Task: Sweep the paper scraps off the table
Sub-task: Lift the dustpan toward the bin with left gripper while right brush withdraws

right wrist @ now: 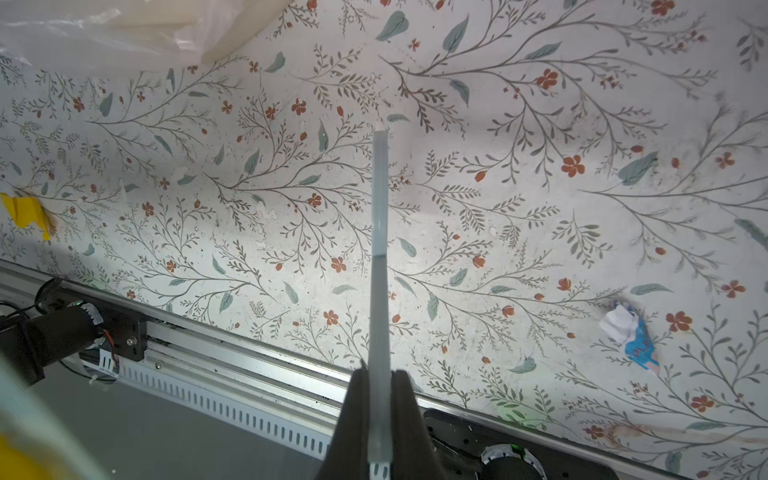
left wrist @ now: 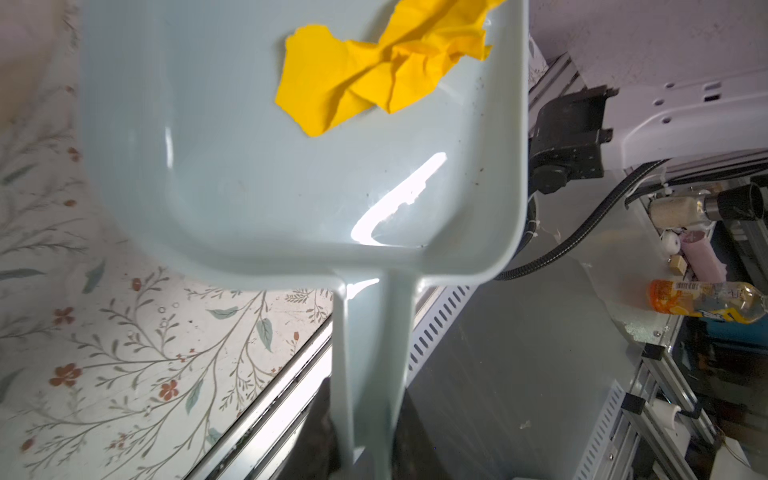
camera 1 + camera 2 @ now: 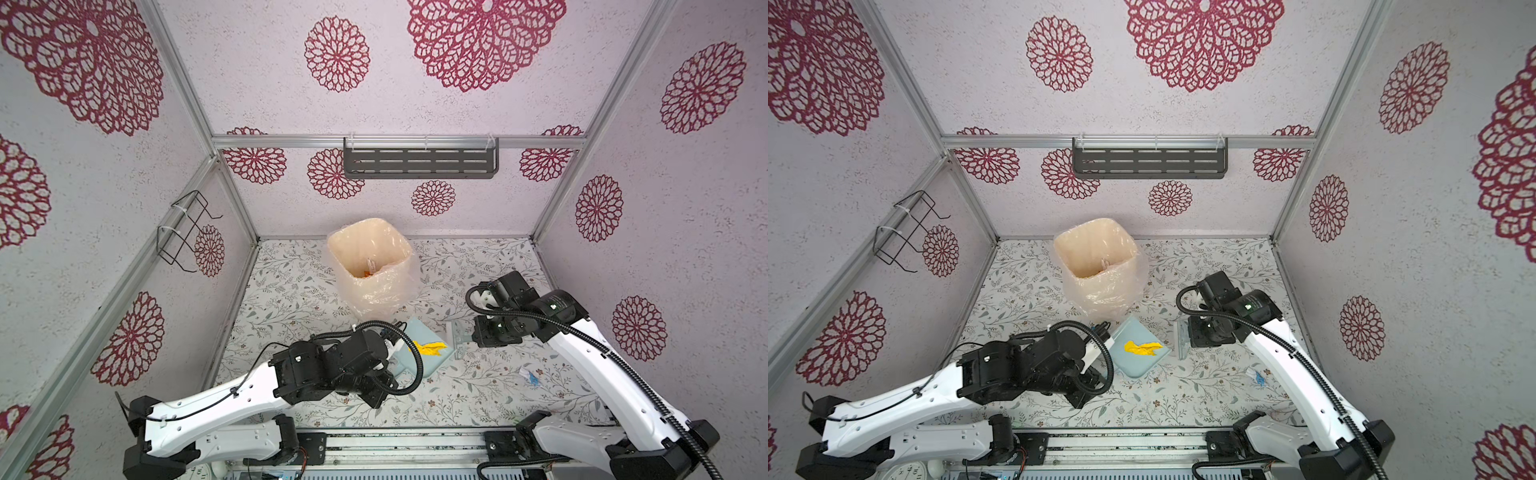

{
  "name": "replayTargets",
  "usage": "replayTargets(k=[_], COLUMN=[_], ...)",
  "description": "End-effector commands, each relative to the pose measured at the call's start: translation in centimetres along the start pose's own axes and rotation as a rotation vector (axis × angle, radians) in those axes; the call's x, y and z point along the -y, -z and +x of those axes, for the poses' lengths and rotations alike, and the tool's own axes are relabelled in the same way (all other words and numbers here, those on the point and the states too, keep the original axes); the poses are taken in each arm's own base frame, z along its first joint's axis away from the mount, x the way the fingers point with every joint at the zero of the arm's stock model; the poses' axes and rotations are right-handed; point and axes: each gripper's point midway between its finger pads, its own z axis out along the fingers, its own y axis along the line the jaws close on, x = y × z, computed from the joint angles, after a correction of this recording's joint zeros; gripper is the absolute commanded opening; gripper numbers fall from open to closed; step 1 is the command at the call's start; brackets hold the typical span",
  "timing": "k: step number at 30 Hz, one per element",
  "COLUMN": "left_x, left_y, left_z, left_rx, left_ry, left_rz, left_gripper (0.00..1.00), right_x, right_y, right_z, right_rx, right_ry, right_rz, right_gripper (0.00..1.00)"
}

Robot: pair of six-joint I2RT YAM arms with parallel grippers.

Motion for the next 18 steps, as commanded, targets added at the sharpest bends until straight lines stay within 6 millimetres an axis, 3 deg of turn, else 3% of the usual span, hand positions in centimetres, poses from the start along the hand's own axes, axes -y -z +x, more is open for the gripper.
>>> replayTargets(k=[1,8,18], left_x=[-3.4,-6.3,-12.6], left_y=[2.6,7.8,11.2], left_z=[-0.2,-4.2,-8.3], left_rx=[-0.050,0.011,0.029], left_ry=[0.053,0.127,0.166], left_rz=[-0.159,-0.194,-0.362], left_gripper=[0.00,0.00,0.00], right_x=[-1.0,-1.3,-1.6], right_y=[0.7,0.8,0.8], right_z=[-0.6,-0.1,0.5], right_rx=[0.049,0.054,0.062], right_ry=[0.005,-0.002,-0.016], right_rz=[-0.064,-0.095,-0.133], right_gripper=[0.00,0.00,0.00])
